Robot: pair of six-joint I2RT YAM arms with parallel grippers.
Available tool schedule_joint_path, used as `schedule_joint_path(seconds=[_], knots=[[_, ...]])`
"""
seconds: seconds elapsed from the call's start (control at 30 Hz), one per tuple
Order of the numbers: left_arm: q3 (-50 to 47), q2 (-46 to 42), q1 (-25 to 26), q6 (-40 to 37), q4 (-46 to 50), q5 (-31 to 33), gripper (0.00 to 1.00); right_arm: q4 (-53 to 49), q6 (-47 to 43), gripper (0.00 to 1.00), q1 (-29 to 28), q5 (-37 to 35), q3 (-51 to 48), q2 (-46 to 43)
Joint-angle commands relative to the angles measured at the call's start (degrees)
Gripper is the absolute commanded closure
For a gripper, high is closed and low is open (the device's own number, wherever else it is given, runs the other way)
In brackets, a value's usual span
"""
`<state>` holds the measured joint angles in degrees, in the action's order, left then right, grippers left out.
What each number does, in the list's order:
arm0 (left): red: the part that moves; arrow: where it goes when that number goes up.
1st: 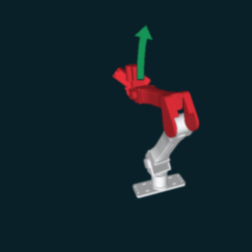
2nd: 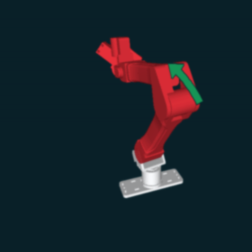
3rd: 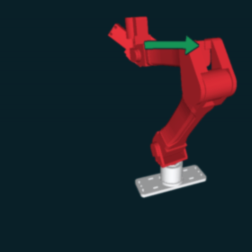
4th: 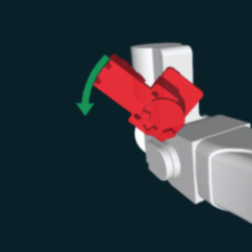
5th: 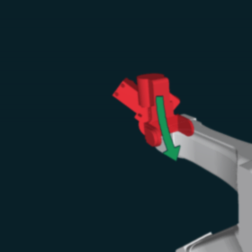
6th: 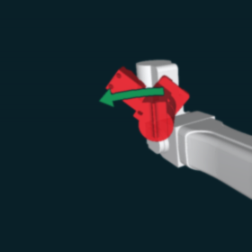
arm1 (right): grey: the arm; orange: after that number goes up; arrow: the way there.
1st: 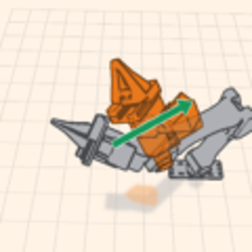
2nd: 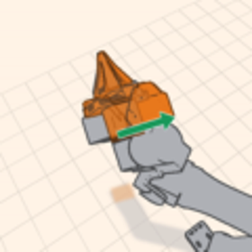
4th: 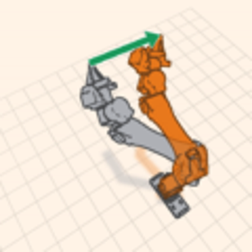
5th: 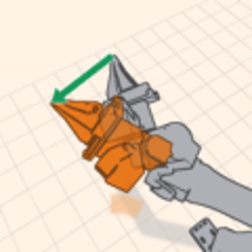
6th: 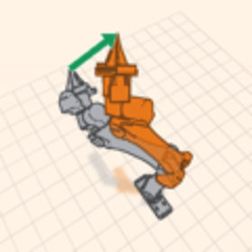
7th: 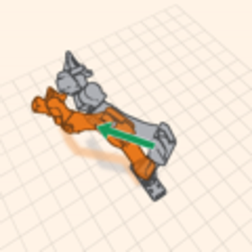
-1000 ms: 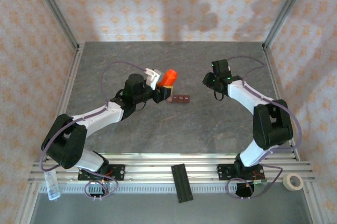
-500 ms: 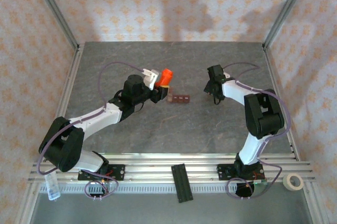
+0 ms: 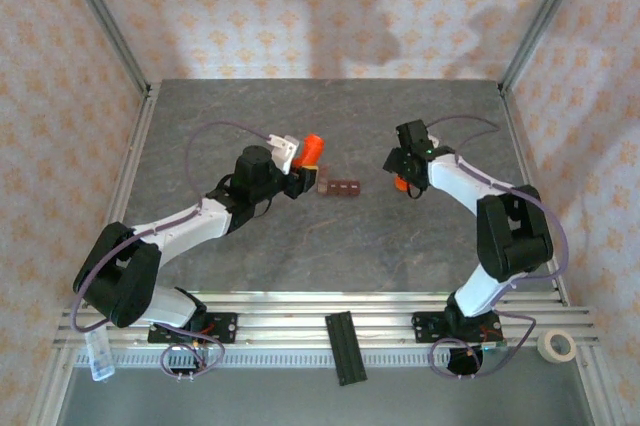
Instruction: Sort the pills into containers
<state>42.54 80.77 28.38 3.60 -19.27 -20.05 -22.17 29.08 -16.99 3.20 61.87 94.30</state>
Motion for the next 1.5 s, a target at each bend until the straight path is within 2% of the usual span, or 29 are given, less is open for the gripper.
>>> schedule_joint_path(seconds=[0.0, 0.1, 0.27, 0.4, 0.83, 1.47], knots=[[-0.4, -1.7, 0.3, 0.3, 0.5, 1.7, 1.00, -1.4, -1.1, 0.31, -0.4, 5.1, 3.4, 0.8], [-0.3, -1.7, 0.2, 0.0, 1.0, 1.6, 1.00, -0.6, -2.5, 0.44, -0.4, 10.4, 6.2, 4.1], [0.0, -0.6, 0.3, 0.2, 0.5, 0.9, 1.00, 0.1, -3.7, 0.76, -0.5, 17.5, 10.4, 9.5], [0.2, -0.3, 0.2, 0.3, 0.5, 1.4, 1.00, 0.9, -3.9, 0.88, -1.1, 21.3, 13.0, 13.6], [1.9, -1.3, 0.2, -2.5, 5.0, 3.4, 1.00, 0.8, -4.2, 0.89, -4.7, 24.4, 19.9, 22.6], [2.4, -1.1, 0.3, -3.5, 4.9, 2.9, 1.00, 1.7, -3.0, 0.91, -6.8, 25.2, 14.0, 19.3]])
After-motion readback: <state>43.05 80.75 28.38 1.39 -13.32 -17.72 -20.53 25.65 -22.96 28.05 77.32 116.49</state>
